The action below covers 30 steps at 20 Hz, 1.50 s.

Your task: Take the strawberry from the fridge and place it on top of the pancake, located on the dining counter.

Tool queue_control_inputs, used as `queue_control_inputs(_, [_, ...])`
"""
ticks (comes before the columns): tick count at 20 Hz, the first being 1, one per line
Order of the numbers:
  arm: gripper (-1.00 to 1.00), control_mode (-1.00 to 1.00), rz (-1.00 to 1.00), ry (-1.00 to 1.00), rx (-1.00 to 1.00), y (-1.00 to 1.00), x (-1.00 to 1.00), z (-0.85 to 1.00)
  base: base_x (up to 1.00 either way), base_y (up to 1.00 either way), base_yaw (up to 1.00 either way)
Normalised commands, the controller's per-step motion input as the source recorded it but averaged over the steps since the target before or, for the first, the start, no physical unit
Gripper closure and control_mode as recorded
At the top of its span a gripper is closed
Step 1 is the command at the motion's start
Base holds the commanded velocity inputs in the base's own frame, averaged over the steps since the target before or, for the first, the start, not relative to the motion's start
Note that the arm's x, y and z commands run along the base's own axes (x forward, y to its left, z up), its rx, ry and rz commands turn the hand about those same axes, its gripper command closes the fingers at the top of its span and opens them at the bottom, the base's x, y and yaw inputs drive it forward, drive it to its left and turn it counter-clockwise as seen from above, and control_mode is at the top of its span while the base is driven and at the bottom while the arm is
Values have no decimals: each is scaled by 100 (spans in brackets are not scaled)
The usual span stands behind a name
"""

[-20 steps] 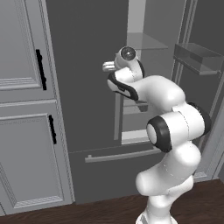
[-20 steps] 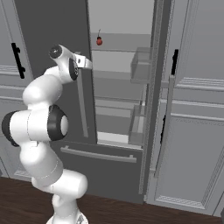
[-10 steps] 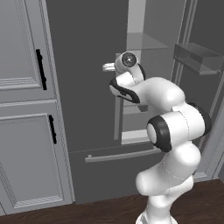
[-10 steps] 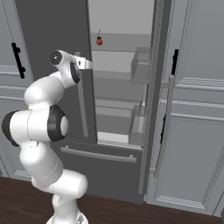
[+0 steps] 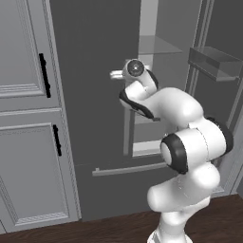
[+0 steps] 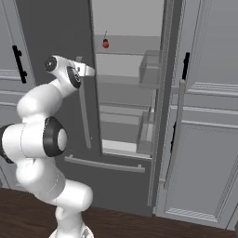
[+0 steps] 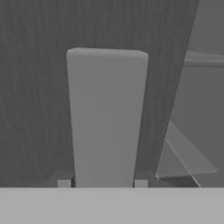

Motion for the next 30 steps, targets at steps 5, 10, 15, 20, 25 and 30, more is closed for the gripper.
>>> queue_control_inputs(5, [100, -100, -26, 5, -1, 50, -93, -1, 0, 0, 0])
queue_control_inputs(10, [100, -100, -35, 17, 0, 64, -73, -5, 0, 0, 0])
queue_control_inputs(15, [100, -100, -27, 17, 0, 82, -77, -15, 0, 0, 0])
queue_control_inputs(20, [100, -100, -20, 1, -3, 94, -95, -24, 0, 0, 0])
queue_control_inputs(25, [-100, -100, -6, 0, -4, 65, -65, -11, 0, 0, 0])
queue_control_inputs(30, [-100, -100, -8, 0, 0, -9, -90, -39, 0, 0, 0])
